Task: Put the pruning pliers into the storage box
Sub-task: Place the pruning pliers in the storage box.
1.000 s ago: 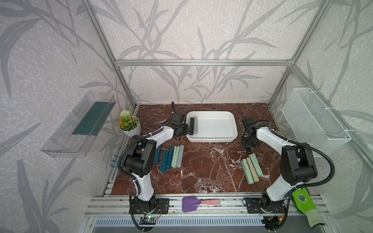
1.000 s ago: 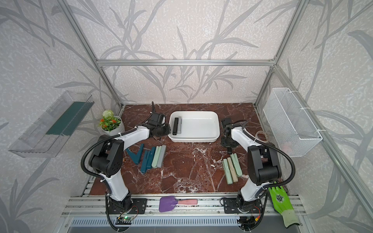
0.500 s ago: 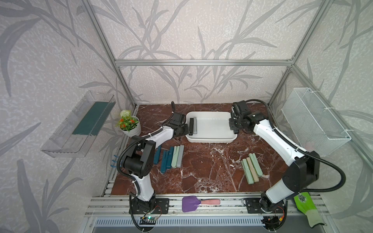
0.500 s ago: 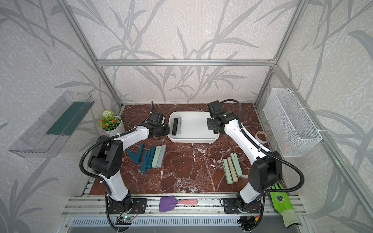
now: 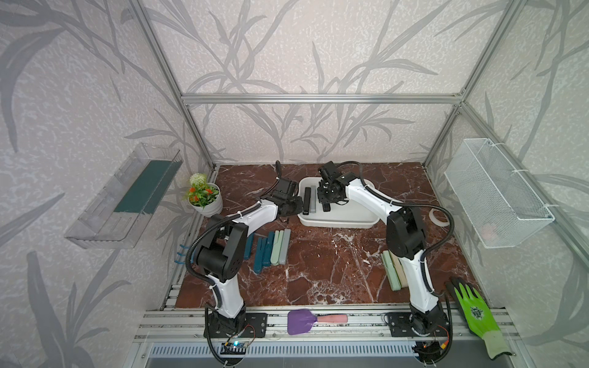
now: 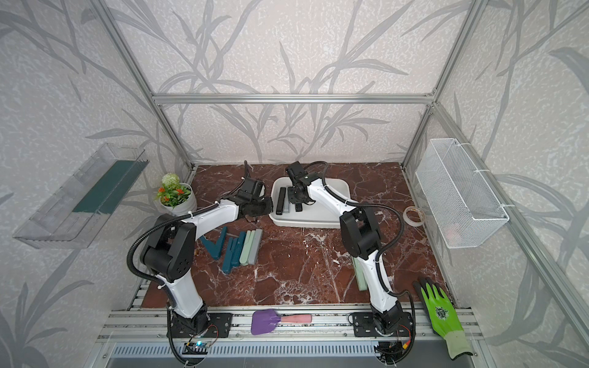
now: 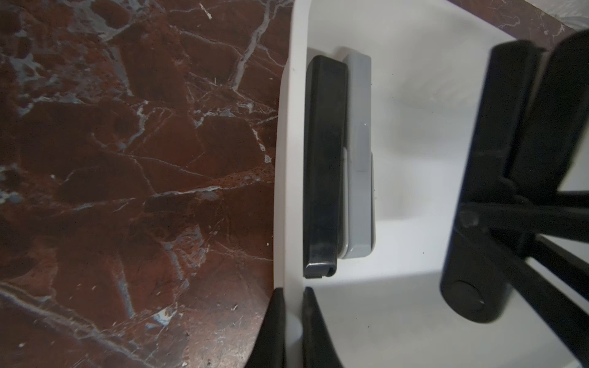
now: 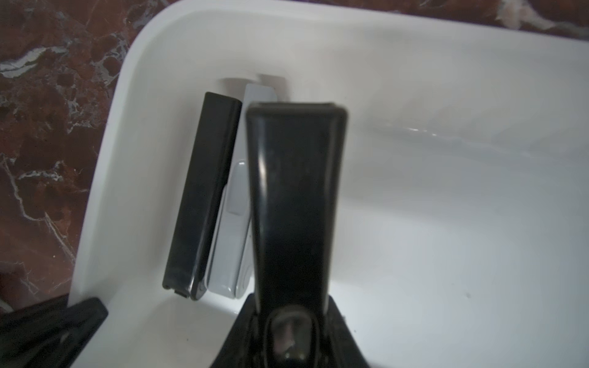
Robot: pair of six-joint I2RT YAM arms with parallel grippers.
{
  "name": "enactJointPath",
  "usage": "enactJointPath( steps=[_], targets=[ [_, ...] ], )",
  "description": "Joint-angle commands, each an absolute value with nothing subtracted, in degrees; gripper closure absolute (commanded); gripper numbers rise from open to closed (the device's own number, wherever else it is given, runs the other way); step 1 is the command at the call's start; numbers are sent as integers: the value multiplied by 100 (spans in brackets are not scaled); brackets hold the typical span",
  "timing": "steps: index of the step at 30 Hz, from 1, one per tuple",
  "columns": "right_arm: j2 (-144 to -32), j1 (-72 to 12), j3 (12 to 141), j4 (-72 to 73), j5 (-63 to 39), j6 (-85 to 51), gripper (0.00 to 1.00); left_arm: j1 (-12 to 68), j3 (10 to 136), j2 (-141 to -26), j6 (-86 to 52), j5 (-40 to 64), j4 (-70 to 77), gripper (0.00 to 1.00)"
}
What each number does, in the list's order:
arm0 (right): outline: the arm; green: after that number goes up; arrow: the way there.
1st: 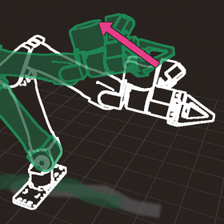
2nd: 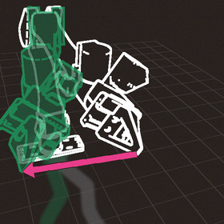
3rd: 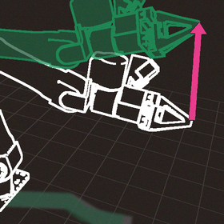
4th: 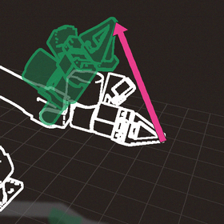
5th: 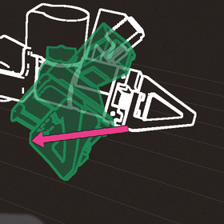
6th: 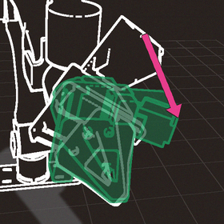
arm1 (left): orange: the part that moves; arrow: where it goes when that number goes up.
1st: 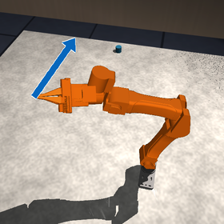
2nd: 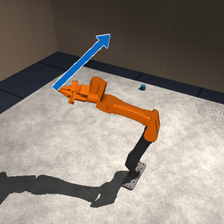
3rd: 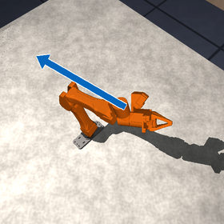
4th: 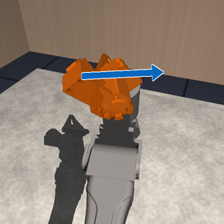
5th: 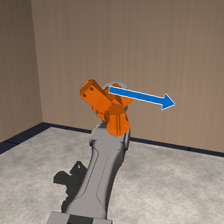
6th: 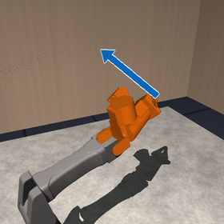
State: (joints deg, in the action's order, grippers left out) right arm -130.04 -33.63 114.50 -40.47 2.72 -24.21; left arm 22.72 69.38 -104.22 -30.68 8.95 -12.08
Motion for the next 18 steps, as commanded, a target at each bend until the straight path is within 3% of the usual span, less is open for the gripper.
enactJointPath(
  steps=[1,18],
  targets=[
    [-13151,-3371,11701,-4118,167,-2763,77,2310,6970,-10212,-3111,904,-1017,90],
    [-13671,-3261,11580,-3535,133,-3480,75,2324,6838,-10099,-3129,860,-1013,90]
  ],
)
